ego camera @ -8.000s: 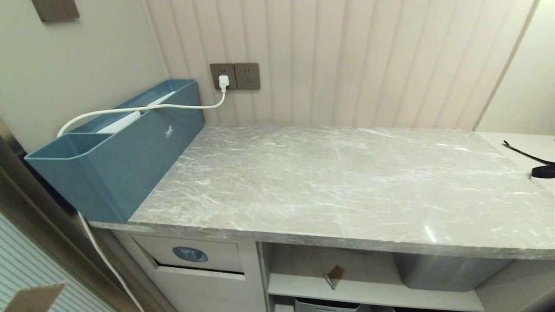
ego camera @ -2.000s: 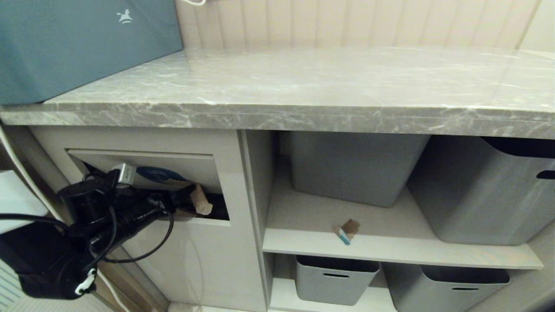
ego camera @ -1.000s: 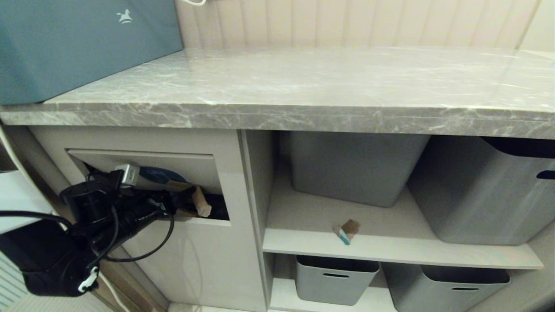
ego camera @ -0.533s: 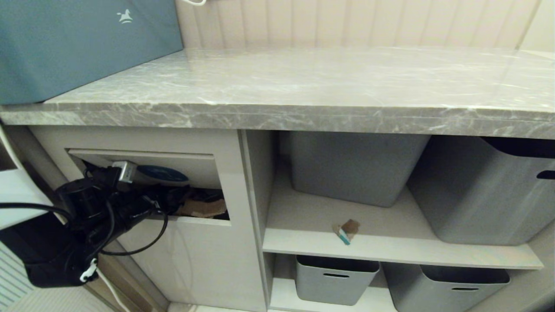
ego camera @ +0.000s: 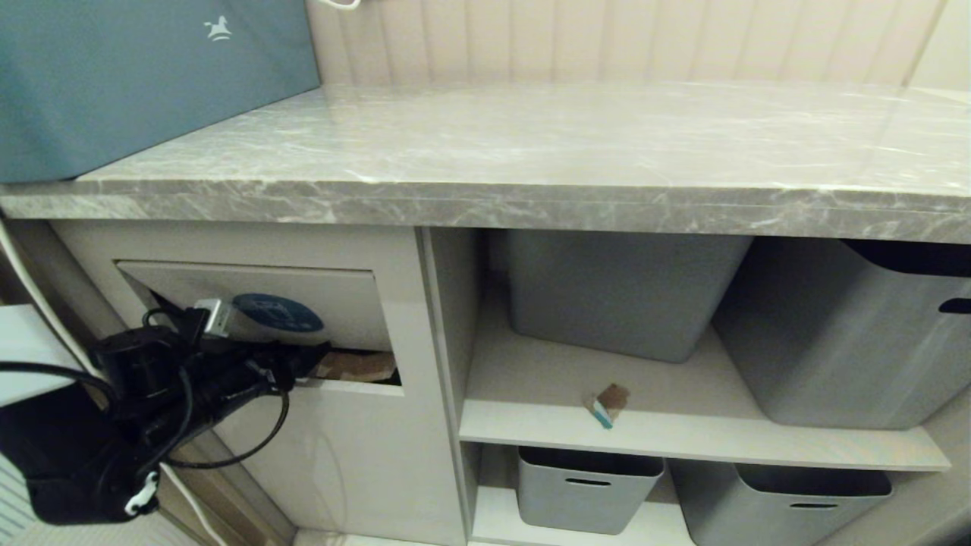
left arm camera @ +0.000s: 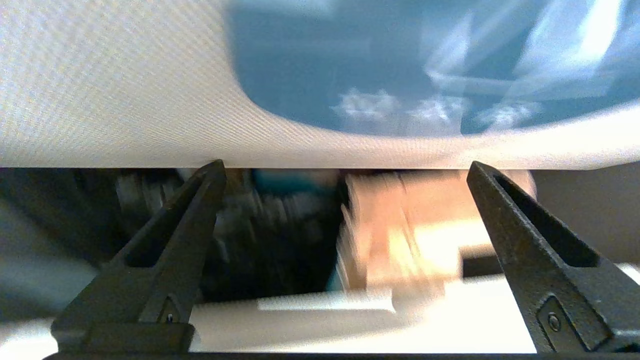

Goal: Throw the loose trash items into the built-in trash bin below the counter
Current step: Put the garbage in the trash can, then pick up the garbage

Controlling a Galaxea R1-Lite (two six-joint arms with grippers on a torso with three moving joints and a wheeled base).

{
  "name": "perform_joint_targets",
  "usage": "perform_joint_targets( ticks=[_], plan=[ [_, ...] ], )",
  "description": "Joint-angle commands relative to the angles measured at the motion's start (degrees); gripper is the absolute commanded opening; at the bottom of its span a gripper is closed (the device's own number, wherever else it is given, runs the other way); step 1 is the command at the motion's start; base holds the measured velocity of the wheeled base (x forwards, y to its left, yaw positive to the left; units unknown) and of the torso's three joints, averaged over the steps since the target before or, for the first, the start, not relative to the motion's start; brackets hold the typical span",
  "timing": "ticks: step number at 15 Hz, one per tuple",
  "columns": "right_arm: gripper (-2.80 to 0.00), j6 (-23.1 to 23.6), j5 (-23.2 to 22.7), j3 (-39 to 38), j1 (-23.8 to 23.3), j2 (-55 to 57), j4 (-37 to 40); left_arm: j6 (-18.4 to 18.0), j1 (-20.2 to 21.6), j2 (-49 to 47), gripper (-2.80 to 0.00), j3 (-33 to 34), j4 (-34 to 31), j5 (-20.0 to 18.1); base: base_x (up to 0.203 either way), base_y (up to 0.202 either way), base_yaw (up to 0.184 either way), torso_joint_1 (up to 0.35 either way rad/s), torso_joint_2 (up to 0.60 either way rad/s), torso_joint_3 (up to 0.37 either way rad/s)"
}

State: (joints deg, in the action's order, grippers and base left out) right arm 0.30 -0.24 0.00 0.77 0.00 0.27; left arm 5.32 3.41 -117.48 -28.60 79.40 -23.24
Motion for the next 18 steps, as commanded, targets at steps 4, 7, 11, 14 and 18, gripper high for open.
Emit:
perform_joint_targets(
  ticks=[4,7,11,14,18],
  plan=[
    [-2.8,0.0,0.0,0.0,0.0,-0.1,0.0,0.6,-0.1,16.6,0.0,15.1,-0.3,0.1,0.0,0.0,0.0,0.0,0.0,0.0],
    [-2.8,0.0,0.0,0.0,0.0,-0.1,0.0,3.7,0.3,22.9,-2.8,18.7,-0.3,1.4,0.0,0.0,0.0,0.0,0.0,0.0],
    [-2.8,0.0,0.0,0.0,0.0,-0.1,0.0,4.0,-2.4,32.5,-2.8,20.0,-0.7,2.6,0.0,0.0,0.0,0.0,0.0,0.0],
    [-2.8,0.0,0.0,0.0,0.0,-0.1,0.0,3.6,-4.1,43.2,-2.8,22.1,-5.0,4.0,0.0,0.0,0.0,0.0,0.0,0.0],
    [-2.8,0.0,0.0,0.0,0.0,-0.1,0.0,3.5,-4.3,62.5,-2.8,22.8,-21.9,7.2,0.0,0.0,0.0,0.0,0.0,0.0]
  ],
)
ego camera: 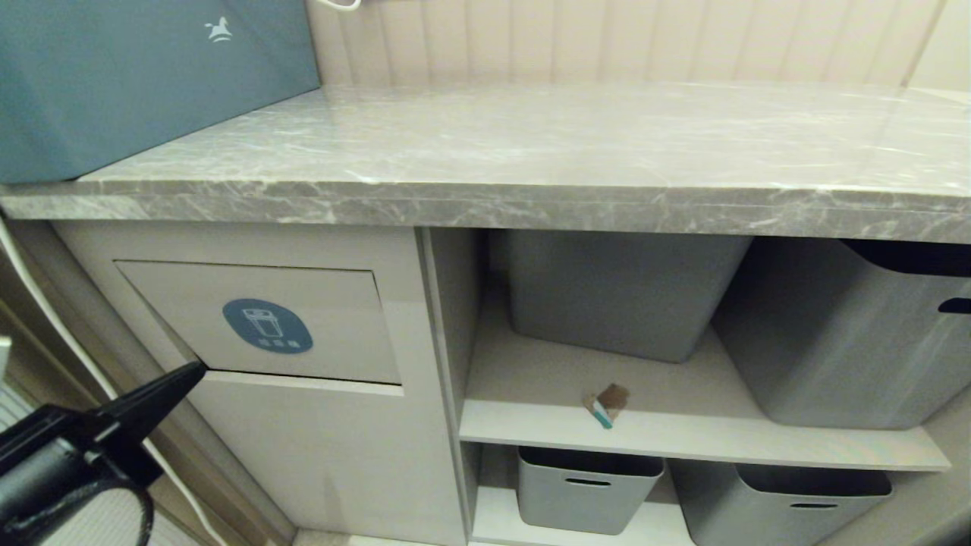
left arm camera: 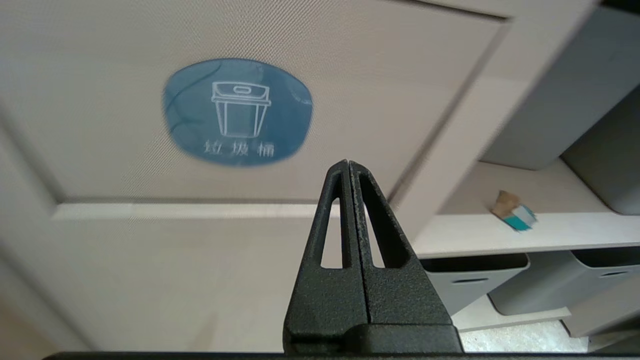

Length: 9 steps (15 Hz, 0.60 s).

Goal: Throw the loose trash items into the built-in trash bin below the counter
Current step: Pick up the garbage

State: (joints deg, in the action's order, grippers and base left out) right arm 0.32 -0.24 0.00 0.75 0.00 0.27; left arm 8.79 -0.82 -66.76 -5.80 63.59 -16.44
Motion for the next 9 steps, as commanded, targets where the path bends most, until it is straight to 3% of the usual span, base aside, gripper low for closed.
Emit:
perform_joint_targets(
  ticks=[1,5,9],
  plan=[
    [-2.8,0.0,0.0,0.0,0.0,-0.1,0.0,0.0,-0.1,17.8,-2.8,-0.4,-13.0,1.4,0.0,0.0,0.0,0.0,0.0,0.0],
    [-2.8,0.0,0.0,0.0,0.0,-0.1,0.0,-4.5,0.0,40.9,-2.8,-1.8,-46.1,6.2,0.0,0.0,0.0,0.0,0.0,0.0],
    [-2.8,0.0,0.0,0.0,0.0,-0.1,0.0,-11.5,0.2,60.9,-2.8,0.8,-63.6,13.5,0.0,0.0,0.0,0.0,0.0,0.0]
  ],
)
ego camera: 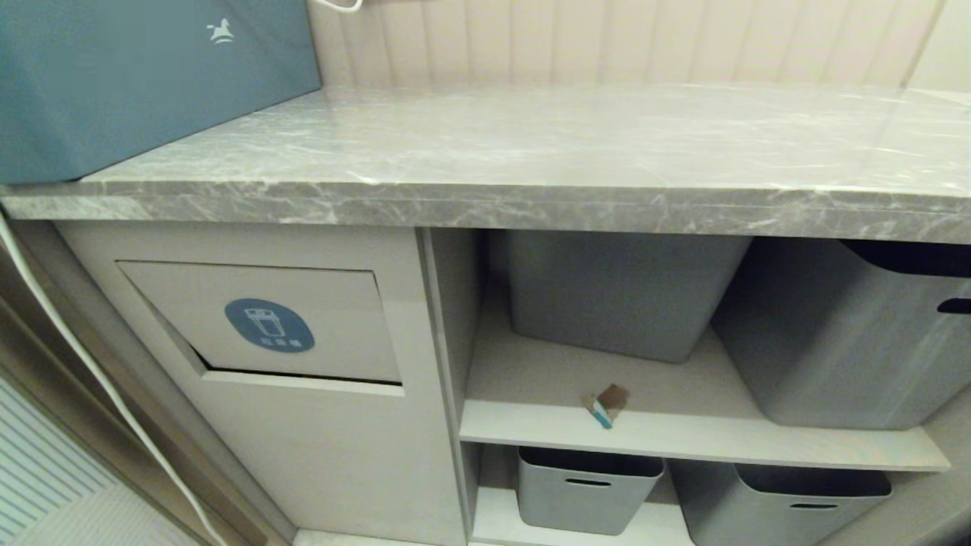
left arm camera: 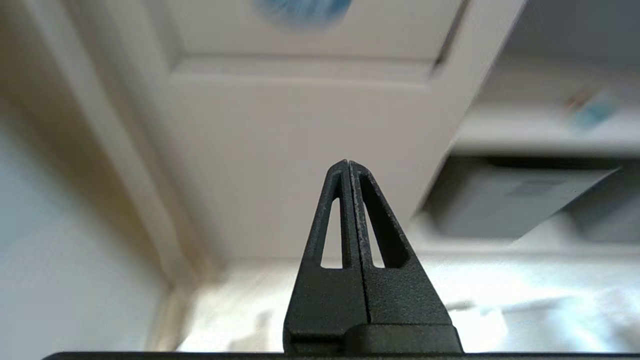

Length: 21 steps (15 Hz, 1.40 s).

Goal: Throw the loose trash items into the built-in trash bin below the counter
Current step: Pick up the garbage

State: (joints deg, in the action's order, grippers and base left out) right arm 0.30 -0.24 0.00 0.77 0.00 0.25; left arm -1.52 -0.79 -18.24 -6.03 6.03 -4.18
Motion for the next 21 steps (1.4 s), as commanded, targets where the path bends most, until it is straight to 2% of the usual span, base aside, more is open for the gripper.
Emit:
perform_joint_targets(
  ticks=[1,3,4,6,8,10,15,18,21],
  plan=[
    [-2.8,0.1,0.0,0.0,0.0,-0.1,0.0,-2.7,0.4,16.3,-2.8,1.7,-9.2,2.0,0.0,0.0,0.0,0.0,0.0,0.0],
    [-2.8,0.0,0.0,0.0,0.0,-0.1,0.0,-4.2,0.7,18.5,-2.8,2.9,-14.1,3.4,0.0,0.0,0.0,0.0,0.0,0.0],
    [-2.8,0.0,0.0,0.0,0.0,-0.1,0.0,-3.5,0.7,18.3,-2.8,3.0,-14.0,3.6,0.0,0.0,0.0,0.0,0.0,0.0],
    [-2.8,0.0,0.0,0.0,0.0,-0.1,0.0,-3.0,0.7,18.4,-2.8,3.7,-12.4,2.9,0.0,0.0,0.0,0.0,0.0,0.0],
    [-2.8,0.0,0.0,0.0,0.0,-0.1,0.0,-3.0,0.7,18.4,-2.8,5.9,-5.9,2.2,0.0,0.0,0.0,0.0,0.0,0.0],
    [-2.8,0.0,0.0,0.0,0.0,-0.1,0.0,-0.9,0.7,18.4,-2.8,6.0,-6.1,2.5,0.0,0.0,0.0,0.0,0.0,0.0],
    [-2.8,0.2,-0.1,0.0,0.0,-0.1,0.1,-0.4,0.7,18.4,-2.8,6.0,-6.2,3.8,0.0,0.0,0.0,0.0,0.0,0.0],
    [-2.8,3.6,-0.2,0.0,0.0,-0.2,-0.4,-0.4,0.7,18.4,-2.8,6.0,-6.2,3.8,0.0,0.0,0.0,0.0,0.0,0.0],
    [-2.8,1.6,-0.2,0.0,0.0,-0.2,0.2,-0.4,0.8,18.4,-2.8,6.0,-6.2,3.8,0.0,0.0,0.0,0.0,0.0,0.0]
  ],
)
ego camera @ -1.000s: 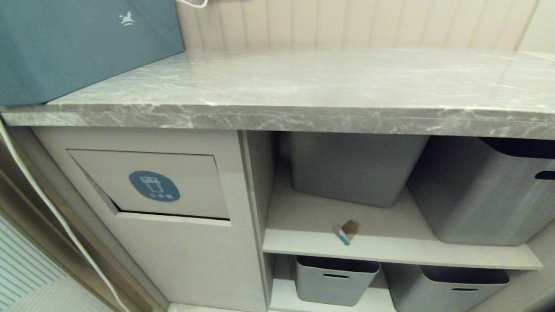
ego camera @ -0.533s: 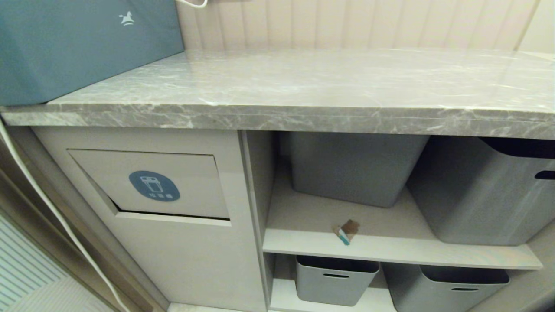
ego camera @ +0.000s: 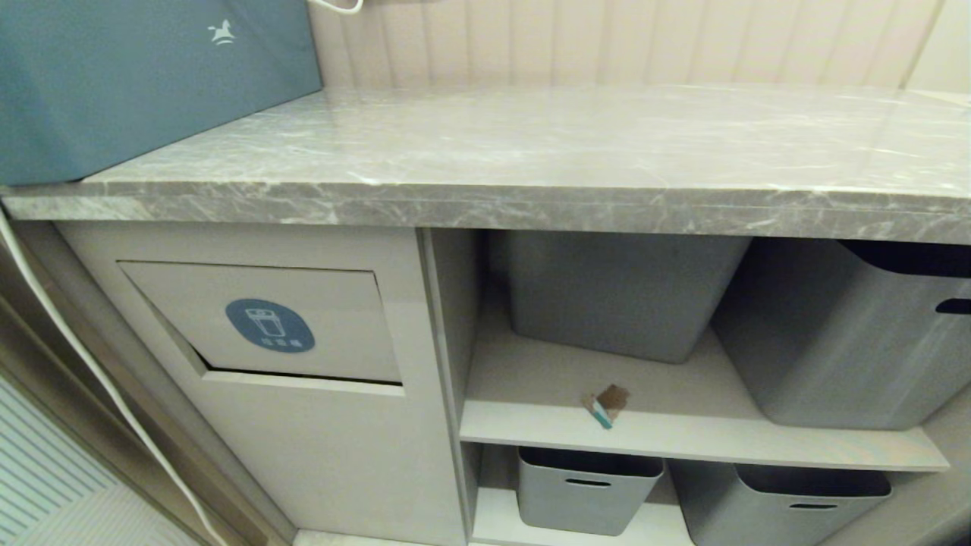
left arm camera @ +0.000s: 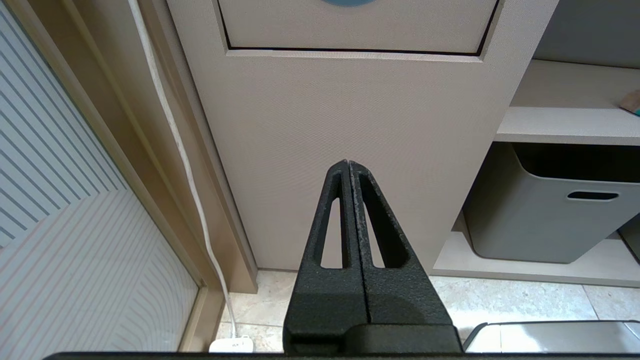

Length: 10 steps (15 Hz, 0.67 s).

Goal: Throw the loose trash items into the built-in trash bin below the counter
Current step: Pick up the garbage

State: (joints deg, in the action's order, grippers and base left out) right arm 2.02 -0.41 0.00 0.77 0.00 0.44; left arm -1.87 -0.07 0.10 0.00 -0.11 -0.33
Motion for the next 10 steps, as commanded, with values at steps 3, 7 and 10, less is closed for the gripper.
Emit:
perform_joint_targets(
  ticks=[3,7,10],
  plan=[
    [-2.8,0.2,-0.1,0.0,0.0,-0.1,0.1,0.0,0.0,0.1,-2.8,0.0,-0.1,0.0,0.0,0.0,0.0,0.0,0.0,0.0],
    [-2.8,0.3,-0.1,0.0,0.0,-0.1,0.0,-0.2,0.0,0.1,-2.8,0.0,0.0,-0.1,0.0,0.0,0.0,0.0,0.0,0.0],
    [-2.8,-0.1,-0.1,0.0,0.0,-0.1,0.0,-0.2,0.0,0.0,-2.8,0.0,0.0,-0.2,0.0,0.0,0.0,0.0,0.0,0.0]
  ],
)
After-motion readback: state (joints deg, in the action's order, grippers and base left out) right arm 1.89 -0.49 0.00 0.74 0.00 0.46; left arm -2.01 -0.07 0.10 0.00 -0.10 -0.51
